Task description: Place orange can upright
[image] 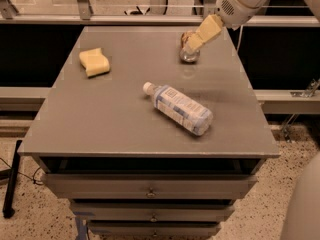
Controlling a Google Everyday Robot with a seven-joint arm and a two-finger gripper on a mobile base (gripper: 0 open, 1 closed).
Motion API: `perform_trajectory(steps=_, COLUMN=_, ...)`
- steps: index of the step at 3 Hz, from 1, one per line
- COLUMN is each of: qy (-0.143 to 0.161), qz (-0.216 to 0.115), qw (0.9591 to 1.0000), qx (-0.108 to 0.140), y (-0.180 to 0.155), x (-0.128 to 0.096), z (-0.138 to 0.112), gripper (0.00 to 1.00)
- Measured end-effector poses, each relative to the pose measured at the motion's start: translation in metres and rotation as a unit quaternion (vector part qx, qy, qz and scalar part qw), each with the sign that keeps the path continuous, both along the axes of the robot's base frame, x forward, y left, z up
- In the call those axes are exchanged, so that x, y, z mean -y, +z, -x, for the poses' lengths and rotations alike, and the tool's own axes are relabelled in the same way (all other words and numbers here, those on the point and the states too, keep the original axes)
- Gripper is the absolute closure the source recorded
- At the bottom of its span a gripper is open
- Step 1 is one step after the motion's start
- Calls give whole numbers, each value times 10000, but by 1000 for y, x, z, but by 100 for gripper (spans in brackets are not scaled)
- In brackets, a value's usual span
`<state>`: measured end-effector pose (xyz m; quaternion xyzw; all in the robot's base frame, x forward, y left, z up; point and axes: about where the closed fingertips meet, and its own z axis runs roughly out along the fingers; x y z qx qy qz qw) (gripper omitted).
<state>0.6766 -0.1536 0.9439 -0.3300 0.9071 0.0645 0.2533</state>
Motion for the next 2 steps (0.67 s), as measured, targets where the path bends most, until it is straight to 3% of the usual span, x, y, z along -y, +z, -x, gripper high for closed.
perform_trajectory(steps=1, qy=-762, qz=-129, qw=9970, qx=-4, y=-6, x=-4, z=-19, gripper=0)
perform_trajectory(steps=2, qy=-1059, qz=-274, qw=9940, qx=-100, y=-9, x=-5, z=-20, gripper=0)
